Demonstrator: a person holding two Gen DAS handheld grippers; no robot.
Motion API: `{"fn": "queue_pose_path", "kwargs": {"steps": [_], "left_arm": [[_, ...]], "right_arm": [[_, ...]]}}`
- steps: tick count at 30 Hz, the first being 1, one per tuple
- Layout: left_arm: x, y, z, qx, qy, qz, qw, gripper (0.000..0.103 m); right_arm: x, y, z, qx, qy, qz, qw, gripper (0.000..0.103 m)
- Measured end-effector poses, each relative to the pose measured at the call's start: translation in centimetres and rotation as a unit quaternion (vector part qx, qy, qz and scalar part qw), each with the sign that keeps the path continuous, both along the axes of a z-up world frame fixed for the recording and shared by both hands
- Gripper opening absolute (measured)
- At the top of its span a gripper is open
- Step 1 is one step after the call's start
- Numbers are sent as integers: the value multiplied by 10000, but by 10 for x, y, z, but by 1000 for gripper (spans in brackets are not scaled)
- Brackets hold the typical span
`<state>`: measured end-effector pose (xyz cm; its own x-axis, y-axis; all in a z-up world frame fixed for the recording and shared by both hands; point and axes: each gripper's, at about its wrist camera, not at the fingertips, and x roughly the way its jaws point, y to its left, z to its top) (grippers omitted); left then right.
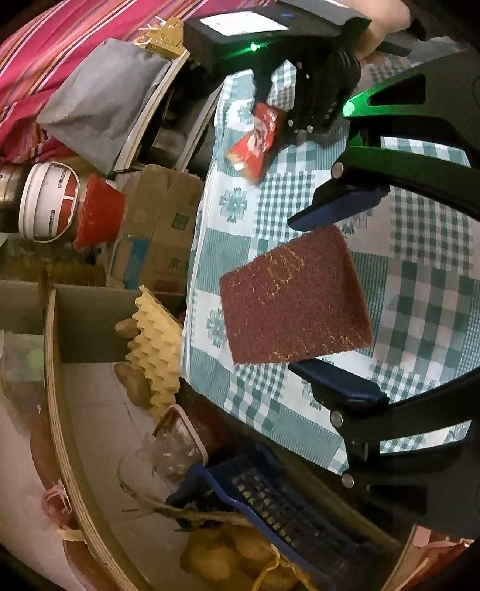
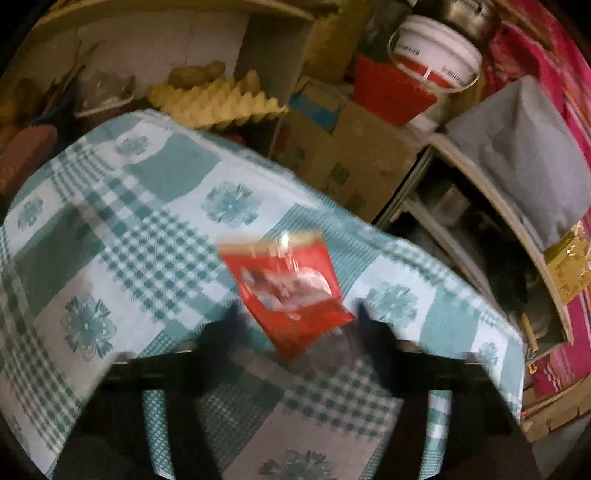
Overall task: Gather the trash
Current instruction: 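Grasp the red wrapper with the right tool while the left tool holds the pad, then carry the pad and red wrapper over the blue basket and open both tools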
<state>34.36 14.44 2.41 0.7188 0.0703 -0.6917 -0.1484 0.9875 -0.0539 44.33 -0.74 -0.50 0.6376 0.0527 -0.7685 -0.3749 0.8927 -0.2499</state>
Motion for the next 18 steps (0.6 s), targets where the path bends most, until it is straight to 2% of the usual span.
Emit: {"fn": "queue_pose_path", "kwargs": {"steps": [3,4,6,8,10,18], "left_arm": [[-2,-4,1,-8,-25,-40,10000,69],[-2,-6,2,4,-34,-55,10000,69],[-3,-8,2,25,-47,-87,9999,69],[-3,-10,2,26,-54,-97,9999,69],[-3,-10,2,11,-55,-102,9999,69],[-4,-17,6,-41,-88,-134,9999,69]], "right_arm": [[-1,-3,0,35,-55,29,10000,33],[-2,-5,1,74,-51,44,9999,24],[-5,-8,3,114,-76,68,9999,20],[-8,-9,4,135,-112,91,9998,11],[-12,-12,6,162,-196,74,9997,8],[-35,-50,27,384,-434,-177,9982,7]]}}
